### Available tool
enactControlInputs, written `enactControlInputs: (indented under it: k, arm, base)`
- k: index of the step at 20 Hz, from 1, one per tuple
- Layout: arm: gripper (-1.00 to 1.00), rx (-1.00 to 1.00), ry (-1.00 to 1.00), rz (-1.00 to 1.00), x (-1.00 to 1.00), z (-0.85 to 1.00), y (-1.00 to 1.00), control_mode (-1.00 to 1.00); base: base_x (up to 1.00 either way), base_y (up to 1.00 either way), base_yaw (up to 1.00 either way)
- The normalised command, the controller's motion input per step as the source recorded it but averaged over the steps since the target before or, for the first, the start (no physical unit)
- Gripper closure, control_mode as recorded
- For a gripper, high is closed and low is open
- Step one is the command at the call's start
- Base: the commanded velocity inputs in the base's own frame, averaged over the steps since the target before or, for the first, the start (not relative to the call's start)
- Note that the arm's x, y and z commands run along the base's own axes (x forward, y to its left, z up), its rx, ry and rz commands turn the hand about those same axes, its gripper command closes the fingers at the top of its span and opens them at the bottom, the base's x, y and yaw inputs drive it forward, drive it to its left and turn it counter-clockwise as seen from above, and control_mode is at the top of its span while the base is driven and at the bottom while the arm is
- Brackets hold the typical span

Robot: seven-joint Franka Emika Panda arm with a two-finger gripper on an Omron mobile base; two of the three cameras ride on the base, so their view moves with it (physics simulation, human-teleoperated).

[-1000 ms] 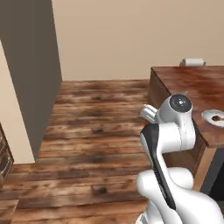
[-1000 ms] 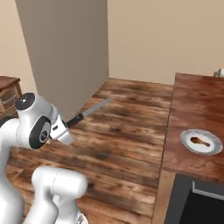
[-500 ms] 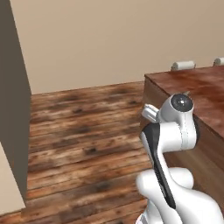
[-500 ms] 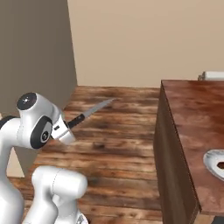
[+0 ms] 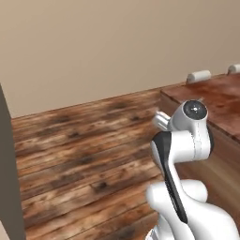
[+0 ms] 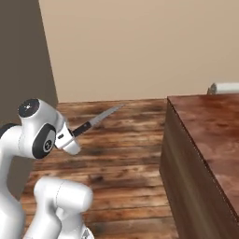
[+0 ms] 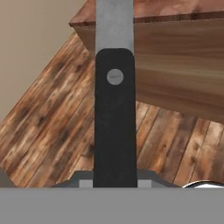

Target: Pick up the knife from the drawer and place it on the cutting board. Then place the meat from the plate to the cutting board.

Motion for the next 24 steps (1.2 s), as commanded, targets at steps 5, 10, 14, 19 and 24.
enactControlInputs:
  k: [5,10,14,19,24]
  arm:
    - [1.00,0.00,0.00,0.00,0.00,0.00,0.00,1.00]
    - [1.00,0.00,0.00,0.00,0.00,0.00,0.00,1.00]
    - [1.00,0.00,0.00,0.00,0.00,0.00,0.00,1.00]
    - [1.00,0.00,0.00,0.00,0.00,0.00,0.00,1.00]
    - [1.00,0.00,0.00,0.00,0.00,0.00,0.00,1.00]
  base:
    - [1.00,-0.06,-0.11]
    - [1.00,-0.04,0.00]
    - [1.00,0.00,0.00]
    - [1.00,0.00,-0.17]
    - [1.00,0.00,-0.31]
